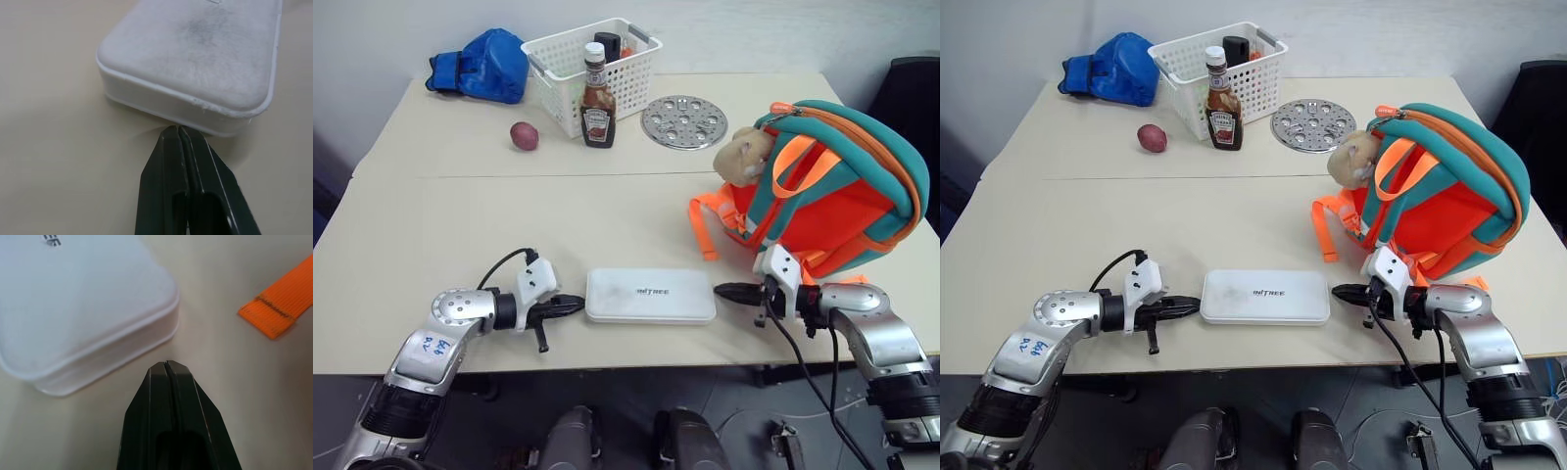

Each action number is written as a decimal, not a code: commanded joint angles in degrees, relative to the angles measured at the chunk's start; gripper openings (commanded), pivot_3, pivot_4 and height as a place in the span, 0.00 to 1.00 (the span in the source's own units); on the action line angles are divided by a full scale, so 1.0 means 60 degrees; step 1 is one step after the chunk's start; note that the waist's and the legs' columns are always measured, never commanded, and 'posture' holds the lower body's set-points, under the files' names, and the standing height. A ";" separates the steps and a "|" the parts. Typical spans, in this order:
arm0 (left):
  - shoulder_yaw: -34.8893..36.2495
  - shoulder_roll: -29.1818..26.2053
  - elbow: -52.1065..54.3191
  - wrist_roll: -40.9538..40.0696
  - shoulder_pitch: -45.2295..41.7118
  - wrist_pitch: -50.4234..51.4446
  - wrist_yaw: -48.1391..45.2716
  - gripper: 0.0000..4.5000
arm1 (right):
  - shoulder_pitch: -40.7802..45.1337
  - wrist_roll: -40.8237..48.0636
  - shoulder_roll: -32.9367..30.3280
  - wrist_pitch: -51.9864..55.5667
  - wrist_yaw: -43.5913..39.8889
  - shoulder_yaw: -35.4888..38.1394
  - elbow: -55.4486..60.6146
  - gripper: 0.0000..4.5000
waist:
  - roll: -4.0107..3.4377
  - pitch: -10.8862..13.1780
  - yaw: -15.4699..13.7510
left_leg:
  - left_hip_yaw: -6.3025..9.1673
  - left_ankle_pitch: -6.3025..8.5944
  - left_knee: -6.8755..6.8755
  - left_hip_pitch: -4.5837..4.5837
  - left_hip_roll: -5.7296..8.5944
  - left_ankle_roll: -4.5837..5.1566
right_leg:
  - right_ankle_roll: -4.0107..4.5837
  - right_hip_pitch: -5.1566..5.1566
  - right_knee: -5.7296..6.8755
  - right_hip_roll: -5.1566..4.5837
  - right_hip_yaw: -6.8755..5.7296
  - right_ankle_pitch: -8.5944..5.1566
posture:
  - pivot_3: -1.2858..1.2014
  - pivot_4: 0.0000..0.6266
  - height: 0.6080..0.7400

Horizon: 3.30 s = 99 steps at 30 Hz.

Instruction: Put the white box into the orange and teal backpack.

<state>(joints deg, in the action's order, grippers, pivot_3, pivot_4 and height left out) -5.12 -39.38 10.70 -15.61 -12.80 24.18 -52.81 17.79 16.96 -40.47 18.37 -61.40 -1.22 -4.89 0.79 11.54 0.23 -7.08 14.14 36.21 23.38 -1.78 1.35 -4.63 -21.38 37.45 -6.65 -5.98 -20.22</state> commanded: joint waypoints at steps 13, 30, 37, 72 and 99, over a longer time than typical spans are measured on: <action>0.2260 -0.0563 -0.0128 -0.2825 0.0032 0.3545 -0.0432 0.33 | -0.0047 -0.0119 -0.0240 -0.0671 -0.0323 0.0019 -0.0117 0.00 | 0.0000 0.0000 0.0004 | 0.0013 -0.0002 0.0000 -0.0001 -0.0003 -0.0003 | 0.0000 -0.0001 0.0013 0.0000 -0.0006 0.0000 | 0.52 0.24 1.00; 0.0967 -0.0261 -0.3113 -0.4168 -0.2998 0.8122 -0.0361 0.99 | 0.0213 -0.0301 -0.0260 -0.0898 -0.1137 -0.0335 -0.0121 0.00 | 0.0003 0.0000 -0.0016 | 0.0018 -0.0019 0.0010 -0.0006 0.0003 -0.0032 | 0.0000 0.0001 0.0029 0.0010 -0.0001 -0.0001 | 0.52 0.24 1.00; -0.0490 0.0489 -0.3280 -0.3819 -0.3830 0.8029 -0.0736 0.99 | 0.0240 -0.0407 0.0004 -0.0836 -0.0833 -0.0477 0.0026 0.00 | 0.0009 -0.0004 -0.0020 | 0.0017 -0.0022 0.0012 -0.0010 0.0005 -0.0036 | 0.0000 0.0005 0.0035 0.0010 0.0001 -0.0001 | 0.52 0.24 1.00; 0.1754 0.0502 -0.2571 -0.4617 -0.4319 0.8515 -0.1171 0.29 | -0.2640 0.1564 -0.0569 0.1728 0.0719 0.2455 0.3931 0.08 | 0.0023 -0.0002 -0.0018 | 0.0027 -0.0034 0.0038 0.0013 -0.0002 -0.0033 | 0.0000 -0.0010 0.0044 0.0012 0.0003 -0.0001 | 0.52 0.24 1.00; 0.6792 0.0595 0.1060 -0.8266 -0.2876 0.9193 0.3612 0.29 | 0.1423 0.3701 0.1909 0.2744 0.4131 0.3448 0.1433 0.63 | 0.0051 -0.0001 0.0001 | 0.0033 -0.0046 -0.0013 0.0005 0.0010 -0.0044 | 0.0002 -0.0015 0.0035 0.0013 0.0009 -0.0002 | 0.52 0.24 1.00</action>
<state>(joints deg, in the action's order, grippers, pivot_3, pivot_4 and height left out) 33.70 -34.96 15.07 -62.55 -29.67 81.12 -31.70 26.15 38.88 -27.81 36.76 -33.87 19.77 2.49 1.09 11.53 0.24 -6.89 13.87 36.14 23.42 -1.72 1.09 -4.62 -21.47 37.64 -6.57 -5.92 -20.23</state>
